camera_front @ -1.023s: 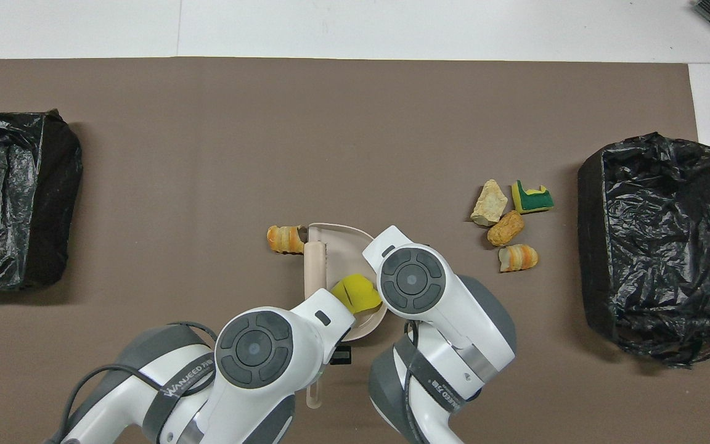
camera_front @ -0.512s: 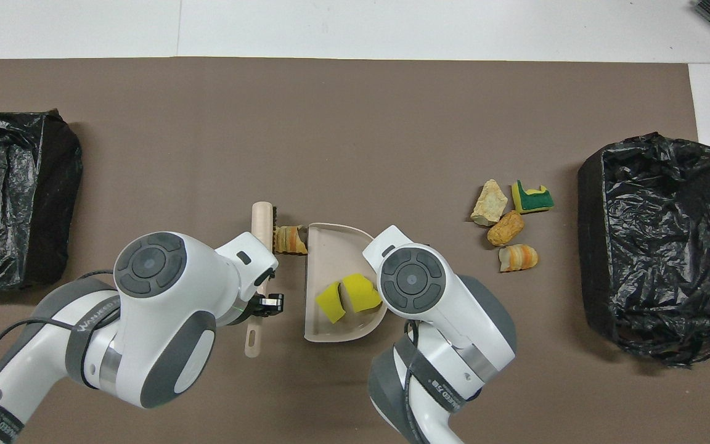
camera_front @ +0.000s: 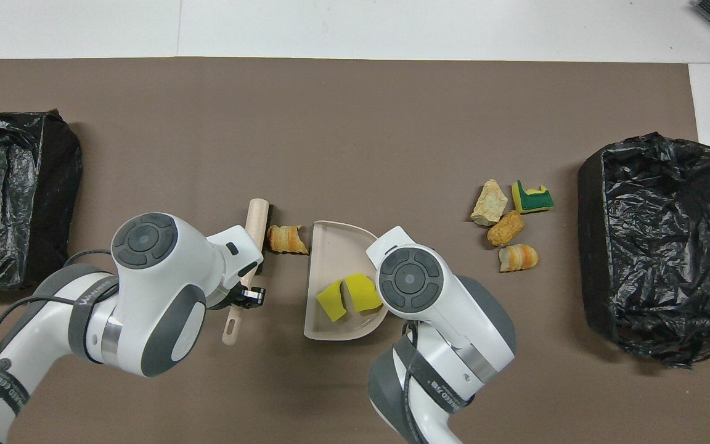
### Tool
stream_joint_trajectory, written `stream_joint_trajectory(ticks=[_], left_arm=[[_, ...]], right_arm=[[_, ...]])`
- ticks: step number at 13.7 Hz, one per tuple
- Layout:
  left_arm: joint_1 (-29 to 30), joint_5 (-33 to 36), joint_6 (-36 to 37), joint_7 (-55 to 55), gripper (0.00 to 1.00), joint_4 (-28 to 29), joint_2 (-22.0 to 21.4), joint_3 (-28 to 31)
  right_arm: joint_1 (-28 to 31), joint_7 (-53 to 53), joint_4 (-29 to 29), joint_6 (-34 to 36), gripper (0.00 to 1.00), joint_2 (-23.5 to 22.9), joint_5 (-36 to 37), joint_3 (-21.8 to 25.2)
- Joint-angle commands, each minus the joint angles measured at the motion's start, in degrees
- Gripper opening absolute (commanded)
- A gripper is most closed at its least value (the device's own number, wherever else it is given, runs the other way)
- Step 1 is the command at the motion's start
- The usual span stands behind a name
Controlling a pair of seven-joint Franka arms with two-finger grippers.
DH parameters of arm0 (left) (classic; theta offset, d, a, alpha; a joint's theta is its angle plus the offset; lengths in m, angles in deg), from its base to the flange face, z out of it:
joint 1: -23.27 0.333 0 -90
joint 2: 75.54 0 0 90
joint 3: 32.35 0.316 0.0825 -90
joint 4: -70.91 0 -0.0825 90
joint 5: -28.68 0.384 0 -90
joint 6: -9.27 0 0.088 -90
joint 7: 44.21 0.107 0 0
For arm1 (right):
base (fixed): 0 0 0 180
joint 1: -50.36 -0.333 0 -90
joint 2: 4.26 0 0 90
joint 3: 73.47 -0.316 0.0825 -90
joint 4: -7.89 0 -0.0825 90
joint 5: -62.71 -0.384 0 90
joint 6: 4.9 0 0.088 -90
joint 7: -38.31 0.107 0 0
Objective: Sweep and dump trash in bin
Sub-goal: 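Sweep the remaining bread piece into the dustpan with the brush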
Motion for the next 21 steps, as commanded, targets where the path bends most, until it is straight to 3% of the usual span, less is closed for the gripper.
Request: stream_joint_trajectory(ticks=[1, 6, 9, 12, 16, 21], left_arm=[[-3.64, 0.96, 1.68, 0.49, 0.00, 1.93, -1.37, 0.12], [-10.67, 0.26, 7.49, -4.40, 0.00, 1.32, -2.87, -0.23], [-14.88, -0.53, 6.80, -11.25, 0.00, -0.53, -2.78, -0.32], [-15.25, -1.75, 6.54, -13.92, 0.00, -4.48, -2.52, -0.32], [-14.90, -1.76, 7.85, -15.94, 0.00, -4.49, -3.13, -0.05], [-12.80, -1.06, 10.58, -27.01, 0.00, -3.79, -5.51, 0.30]], right_arm=[[0.13, 3.27, -0.77, 0.33, 0.00, 1.05, 0.28, -0.07], [0.13, 3.45, -0.85, 0.42, 0.00, 1.14, 0.28, -0.07], [0.13, 3.62, -0.85, 0.42, 0.00, 1.14, 0.28, -0.07], [0.13, 3.71, -0.85, 0.33, 0.00, 1.14, 0.28, -0.07], [0.13, 3.71, -0.77, 0.42, 0.00, 1.14, 0.28, -0.07], [0.57, 9.07, -0.68, 2.08, 0.00, 2.71, 0.10, -0.07]])
